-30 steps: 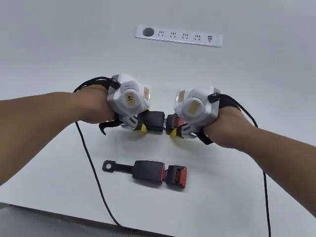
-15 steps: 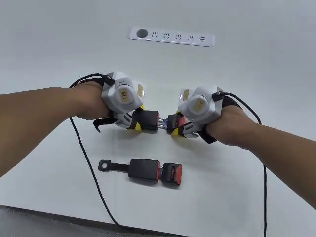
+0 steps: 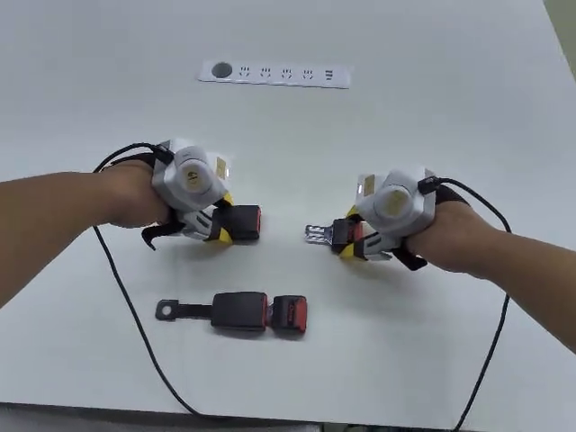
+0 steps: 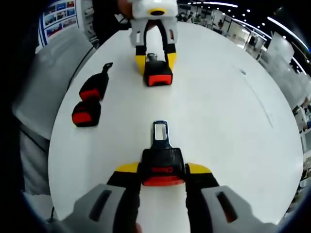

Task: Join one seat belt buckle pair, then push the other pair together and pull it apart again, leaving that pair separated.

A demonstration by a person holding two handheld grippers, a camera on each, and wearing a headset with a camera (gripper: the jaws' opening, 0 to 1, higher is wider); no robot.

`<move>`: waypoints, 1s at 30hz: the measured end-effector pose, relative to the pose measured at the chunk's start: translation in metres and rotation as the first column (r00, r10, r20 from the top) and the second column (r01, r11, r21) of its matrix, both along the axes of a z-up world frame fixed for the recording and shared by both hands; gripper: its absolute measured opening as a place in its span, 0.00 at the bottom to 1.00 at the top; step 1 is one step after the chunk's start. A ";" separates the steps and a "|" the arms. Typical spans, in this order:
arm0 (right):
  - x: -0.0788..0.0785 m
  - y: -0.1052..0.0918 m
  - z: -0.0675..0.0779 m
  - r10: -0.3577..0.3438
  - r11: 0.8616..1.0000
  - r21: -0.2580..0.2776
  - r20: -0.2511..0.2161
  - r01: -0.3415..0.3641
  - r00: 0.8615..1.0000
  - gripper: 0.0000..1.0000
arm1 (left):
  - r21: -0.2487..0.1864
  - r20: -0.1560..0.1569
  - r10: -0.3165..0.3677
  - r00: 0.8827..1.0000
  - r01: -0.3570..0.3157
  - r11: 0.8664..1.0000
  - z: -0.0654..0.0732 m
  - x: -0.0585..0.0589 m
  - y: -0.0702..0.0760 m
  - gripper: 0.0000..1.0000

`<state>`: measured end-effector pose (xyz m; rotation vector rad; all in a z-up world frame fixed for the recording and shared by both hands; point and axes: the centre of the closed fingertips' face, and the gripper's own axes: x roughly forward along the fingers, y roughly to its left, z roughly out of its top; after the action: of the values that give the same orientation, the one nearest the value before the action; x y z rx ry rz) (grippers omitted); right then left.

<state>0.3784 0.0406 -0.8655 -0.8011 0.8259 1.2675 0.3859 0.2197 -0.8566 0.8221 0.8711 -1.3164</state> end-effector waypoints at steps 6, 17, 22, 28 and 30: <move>0.000 -0.039 0.002 -0.049 0.998 -0.043 0.009 0.050 0.999 0.36 | 0.010 -0.001 0.014 1.000 -0.014 1.000 0.000 0.001 0.000 0.33; 0.001 -0.047 0.007 -0.067 0.993 -0.092 0.050 0.071 0.997 0.39 | 0.039 0.037 0.034 0.999 -0.035 0.999 0.003 -0.003 0.004 0.34; 0.007 -0.057 0.019 -0.157 0.985 -0.059 0.100 0.163 0.983 0.50 | -0.001 0.061 0.097 0.993 -0.097 0.995 0.018 -0.004 0.007 0.41; -0.009 -0.063 0.043 -0.214 0.977 0.021 0.129 0.213 0.968 0.56 | -0.074 0.137 0.226 0.964 -0.217 0.973 0.049 -0.012 0.030 0.49; -0.018 -0.061 0.049 -0.228 0.973 0.053 0.119 0.223 0.966 0.57 | -0.083 0.140 0.269 0.953 -0.259 0.962 0.052 -0.020 0.041 0.49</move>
<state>0.3600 -0.0205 -0.8160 -0.7252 0.7653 1.0190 0.3657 0.2608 -0.8048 0.7174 0.7857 -1.0284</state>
